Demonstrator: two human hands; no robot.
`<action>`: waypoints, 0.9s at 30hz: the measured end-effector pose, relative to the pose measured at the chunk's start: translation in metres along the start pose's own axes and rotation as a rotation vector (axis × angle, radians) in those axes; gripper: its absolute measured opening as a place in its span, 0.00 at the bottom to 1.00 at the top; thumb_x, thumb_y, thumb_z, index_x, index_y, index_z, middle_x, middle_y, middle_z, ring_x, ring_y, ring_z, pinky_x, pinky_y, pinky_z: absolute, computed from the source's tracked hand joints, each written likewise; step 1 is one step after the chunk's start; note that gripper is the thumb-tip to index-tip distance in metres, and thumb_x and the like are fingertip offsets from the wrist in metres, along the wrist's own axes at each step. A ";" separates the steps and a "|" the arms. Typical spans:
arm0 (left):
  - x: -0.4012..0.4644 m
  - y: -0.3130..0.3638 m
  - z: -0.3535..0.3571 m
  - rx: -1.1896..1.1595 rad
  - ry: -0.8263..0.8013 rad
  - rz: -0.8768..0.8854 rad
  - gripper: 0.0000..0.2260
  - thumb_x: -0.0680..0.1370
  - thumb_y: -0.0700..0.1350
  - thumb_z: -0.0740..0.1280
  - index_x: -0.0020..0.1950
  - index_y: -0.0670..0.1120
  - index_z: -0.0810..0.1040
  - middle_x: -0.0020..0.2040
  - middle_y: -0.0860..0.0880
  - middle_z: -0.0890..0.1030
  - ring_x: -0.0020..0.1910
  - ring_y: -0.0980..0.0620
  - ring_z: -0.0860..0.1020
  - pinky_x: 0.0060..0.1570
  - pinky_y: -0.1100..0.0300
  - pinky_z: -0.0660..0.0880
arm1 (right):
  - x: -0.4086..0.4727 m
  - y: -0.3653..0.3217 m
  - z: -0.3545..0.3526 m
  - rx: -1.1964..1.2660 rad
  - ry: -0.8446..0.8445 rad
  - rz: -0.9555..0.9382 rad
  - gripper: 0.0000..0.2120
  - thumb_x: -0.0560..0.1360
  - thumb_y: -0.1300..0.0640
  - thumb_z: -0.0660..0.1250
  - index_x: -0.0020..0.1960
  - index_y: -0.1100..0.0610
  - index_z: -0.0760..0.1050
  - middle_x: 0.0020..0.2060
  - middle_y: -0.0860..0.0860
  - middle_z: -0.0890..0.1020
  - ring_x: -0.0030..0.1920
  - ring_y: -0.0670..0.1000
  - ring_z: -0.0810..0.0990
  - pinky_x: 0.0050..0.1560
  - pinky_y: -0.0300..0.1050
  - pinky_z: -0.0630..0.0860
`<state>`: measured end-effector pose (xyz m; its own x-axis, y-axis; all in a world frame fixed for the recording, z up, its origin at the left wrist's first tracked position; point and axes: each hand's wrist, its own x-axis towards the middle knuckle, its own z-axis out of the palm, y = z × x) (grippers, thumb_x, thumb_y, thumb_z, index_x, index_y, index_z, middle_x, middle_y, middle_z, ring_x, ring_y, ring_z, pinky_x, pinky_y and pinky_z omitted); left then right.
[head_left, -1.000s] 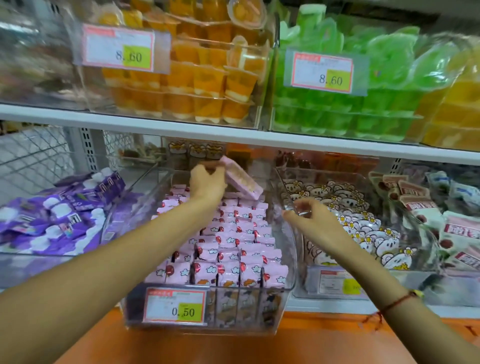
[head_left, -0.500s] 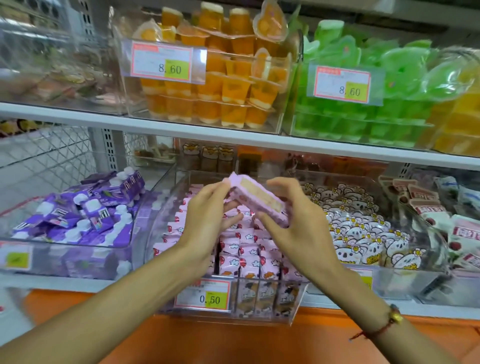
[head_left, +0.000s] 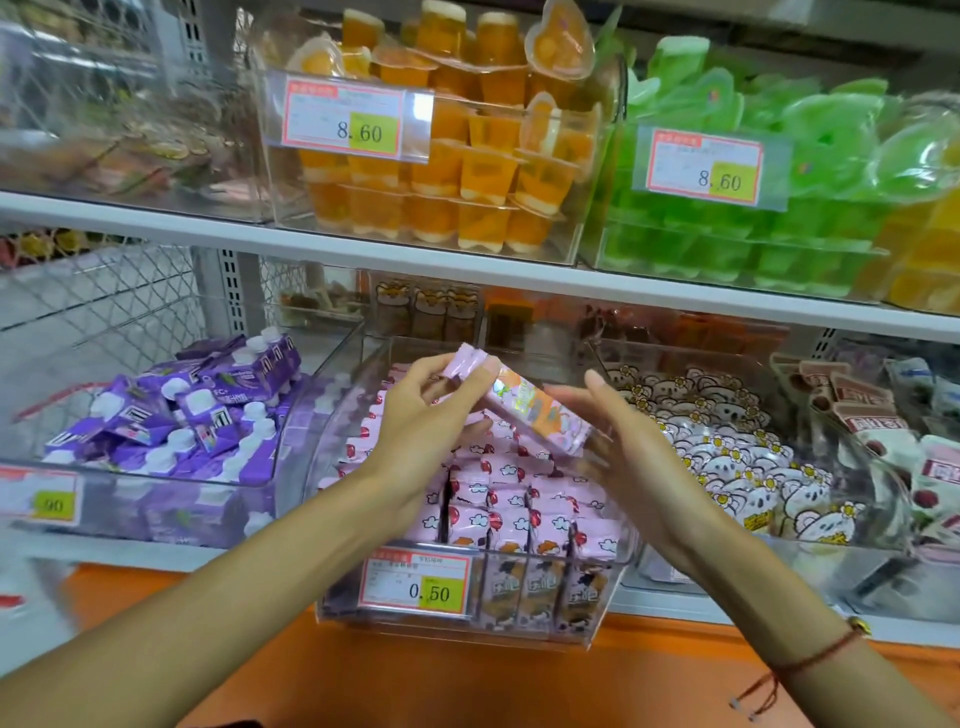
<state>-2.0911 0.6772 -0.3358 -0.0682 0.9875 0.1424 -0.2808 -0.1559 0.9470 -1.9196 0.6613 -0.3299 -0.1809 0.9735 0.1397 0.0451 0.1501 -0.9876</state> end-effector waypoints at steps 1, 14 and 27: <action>0.001 0.000 0.000 0.030 0.012 0.023 0.14 0.73 0.48 0.72 0.57 0.49 0.77 0.52 0.51 0.82 0.48 0.59 0.82 0.39 0.69 0.77 | 0.000 0.000 -0.002 -0.043 0.011 -0.029 0.22 0.67 0.36 0.62 0.53 0.47 0.81 0.53 0.46 0.84 0.52 0.45 0.82 0.53 0.42 0.78; 0.023 0.001 0.021 0.397 -0.234 0.194 0.14 0.78 0.46 0.66 0.64 0.52 0.73 0.58 0.58 0.78 0.55 0.64 0.76 0.50 0.72 0.73 | 0.010 -0.001 -0.030 -0.386 0.402 -0.478 0.18 0.74 0.62 0.69 0.59 0.53 0.65 0.45 0.44 0.77 0.40 0.39 0.77 0.41 0.34 0.75; 0.144 -0.064 0.078 1.500 -0.602 0.104 0.15 0.83 0.49 0.53 0.63 0.45 0.72 0.63 0.41 0.72 0.64 0.43 0.70 0.64 0.49 0.68 | 0.093 0.023 -0.072 -0.558 0.553 -0.336 0.18 0.74 0.60 0.70 0.54 0.50 0.62 0.41 0.53 0.81 0.47 0.58 0.82 0.49 0.52 0.76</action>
<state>-2.0085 0.8313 -0.3537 0.4403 0.8972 -0.0347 0.8636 -0.4126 0.2899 -1.8648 0.7676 -0.3346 0.2278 0.7844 0.5769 0.5787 0.3674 -0.7281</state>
